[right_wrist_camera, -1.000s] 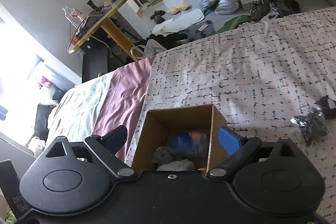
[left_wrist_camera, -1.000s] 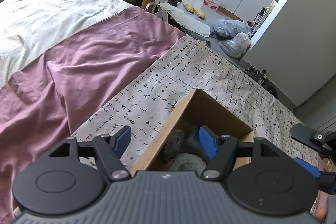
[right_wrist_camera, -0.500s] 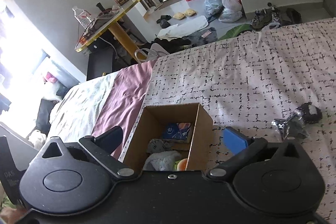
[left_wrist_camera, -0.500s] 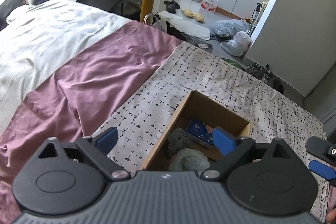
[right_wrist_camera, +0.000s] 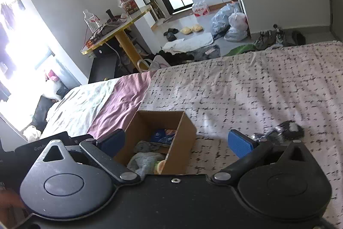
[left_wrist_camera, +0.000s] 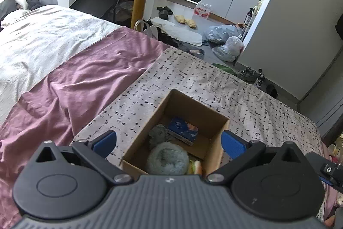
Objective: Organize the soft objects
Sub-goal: 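Move the left gripper to the black plastic bag while the right gripper approaches the black white-patched item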
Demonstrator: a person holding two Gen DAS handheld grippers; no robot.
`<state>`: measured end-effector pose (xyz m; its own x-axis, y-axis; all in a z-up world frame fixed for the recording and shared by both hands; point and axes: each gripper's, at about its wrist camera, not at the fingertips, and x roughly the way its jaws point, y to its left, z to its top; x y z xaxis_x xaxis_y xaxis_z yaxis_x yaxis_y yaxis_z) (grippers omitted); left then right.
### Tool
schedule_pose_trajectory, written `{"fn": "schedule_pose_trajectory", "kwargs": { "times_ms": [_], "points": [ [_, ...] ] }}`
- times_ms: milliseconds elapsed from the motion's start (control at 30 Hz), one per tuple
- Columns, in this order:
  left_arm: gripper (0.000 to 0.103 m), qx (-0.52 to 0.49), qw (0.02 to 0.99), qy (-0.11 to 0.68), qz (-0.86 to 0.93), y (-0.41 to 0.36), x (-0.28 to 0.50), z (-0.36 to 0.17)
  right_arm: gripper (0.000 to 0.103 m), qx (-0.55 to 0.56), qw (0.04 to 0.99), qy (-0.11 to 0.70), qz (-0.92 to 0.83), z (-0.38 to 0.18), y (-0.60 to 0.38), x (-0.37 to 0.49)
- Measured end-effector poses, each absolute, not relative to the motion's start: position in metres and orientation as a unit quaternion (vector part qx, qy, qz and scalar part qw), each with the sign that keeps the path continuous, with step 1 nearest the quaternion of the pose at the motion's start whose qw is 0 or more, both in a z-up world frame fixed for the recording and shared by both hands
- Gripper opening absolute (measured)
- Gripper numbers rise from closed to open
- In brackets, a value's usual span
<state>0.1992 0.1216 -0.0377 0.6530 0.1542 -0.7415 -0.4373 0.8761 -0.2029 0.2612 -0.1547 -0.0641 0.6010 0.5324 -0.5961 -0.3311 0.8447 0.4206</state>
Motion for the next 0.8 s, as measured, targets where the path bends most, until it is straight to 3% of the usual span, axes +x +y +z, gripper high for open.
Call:
{"fn": "schedule_pose_trajectory", "kwargs": {
  "times_ms": [600, 800],
  "points": [
    [0.103, -0.138, 0.905, 0.382, 0.124, 0.053, 0.201, -0.04, 0.103, 0.167, 0.9, 0.349, 0.202, -0.092, -0.236, 0.254],
    [0.103, -0.13, 0.907, 0.385, 0.111, 0.028, 0.205, -0.045, 0.103, 0.165, 0.889, 0.374, 0.208, -0.104, -0.262, 0.257]
  ]
}}
